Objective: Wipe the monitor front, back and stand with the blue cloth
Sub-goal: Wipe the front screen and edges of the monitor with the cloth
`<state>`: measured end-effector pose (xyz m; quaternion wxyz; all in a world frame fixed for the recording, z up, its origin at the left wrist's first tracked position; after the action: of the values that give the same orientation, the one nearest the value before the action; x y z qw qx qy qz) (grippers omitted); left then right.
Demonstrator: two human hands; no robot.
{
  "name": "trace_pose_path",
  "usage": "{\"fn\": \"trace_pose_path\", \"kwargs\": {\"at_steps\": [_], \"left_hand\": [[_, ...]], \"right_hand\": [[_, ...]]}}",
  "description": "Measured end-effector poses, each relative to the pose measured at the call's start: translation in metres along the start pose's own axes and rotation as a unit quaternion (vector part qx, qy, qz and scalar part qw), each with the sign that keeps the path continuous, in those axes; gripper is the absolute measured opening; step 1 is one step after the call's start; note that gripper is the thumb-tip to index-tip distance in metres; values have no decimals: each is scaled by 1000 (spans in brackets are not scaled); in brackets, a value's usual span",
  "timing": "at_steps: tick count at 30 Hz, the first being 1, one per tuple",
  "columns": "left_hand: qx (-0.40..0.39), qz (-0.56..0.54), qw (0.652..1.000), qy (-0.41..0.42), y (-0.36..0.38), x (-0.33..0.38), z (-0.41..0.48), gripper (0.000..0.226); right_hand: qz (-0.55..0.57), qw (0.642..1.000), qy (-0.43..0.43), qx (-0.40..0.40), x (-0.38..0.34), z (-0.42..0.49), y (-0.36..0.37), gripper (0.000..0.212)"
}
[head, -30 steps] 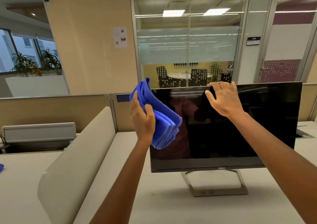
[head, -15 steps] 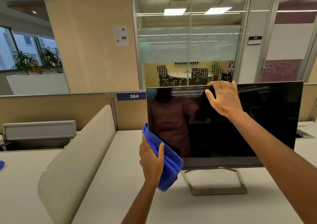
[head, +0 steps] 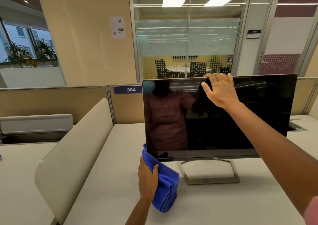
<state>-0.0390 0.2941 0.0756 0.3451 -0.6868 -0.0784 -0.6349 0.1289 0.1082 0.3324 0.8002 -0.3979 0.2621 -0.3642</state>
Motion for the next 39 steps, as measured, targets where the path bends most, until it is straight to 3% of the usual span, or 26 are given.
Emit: {"fn": "trace_pose_path", "kwargs": {"at_steps": [6, 9, 13, 18, 22, 26, 31, 33, 35, 37, 39], "left_hand": [[7, 33, 997, -73, 18, -8, -28, 56], [-5, 42, 995, -88, 35, -3, -46, 61], [-24, 52, 997, -43, 58, 13, -68, 51], [-138, 114, 982, 64, 99, 43, -93, 46], [-250, 209, 926, 192, 131, 72, -109, 52], [-307, 255, 854, 333, 151, 90, -116, 55], [-392, 339, 753, 405, 168, 80, -113, 54], [-400, 368, 731, 412, 173, 69, -112, 54], [-401, 381, 740, 383, 173, 60, -114, 54], [-399, 381, 763, 338, 169, 54, -120, 63], [-388, 389, 783, 293, 163, 45, -122, 79]], "right_hand": [[3, 997, -25, -68, 7, -6, -11, 50], [23, 998, -35, -42, 12, -20, -12, 52], [87, 995, -44, 5, 23, -55, -6, 50], [133, 989, -30, -58, 45, -113, 22, 48], [183, 968, -28, -172, 64, -166, 49, 46], [203, 932, -22, -299, 89, -222, 76, 45], [233, 898, 9, -373, 113, -278, 92, 36], [242, 883, 18, -401, 119, -296, 100, 37], [249, 879, 22, -407, 122, -309, 105, 51], [236, 884, 13, -404, 124, -318, 108, 83], [194, 893, 14, -406, 123, -329, 113, 92]]}}
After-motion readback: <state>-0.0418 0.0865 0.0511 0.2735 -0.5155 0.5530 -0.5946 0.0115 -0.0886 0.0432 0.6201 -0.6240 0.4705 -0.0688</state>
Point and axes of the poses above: each hand's wrist, its own z-axis towards the middle knuckle, its own y-axis out of the palm, x = y × z, the point moved 2 cm from there along z, towards the middle knuckle, and after that the axes turned 10 degrees about -x, right-handed, at the moved point
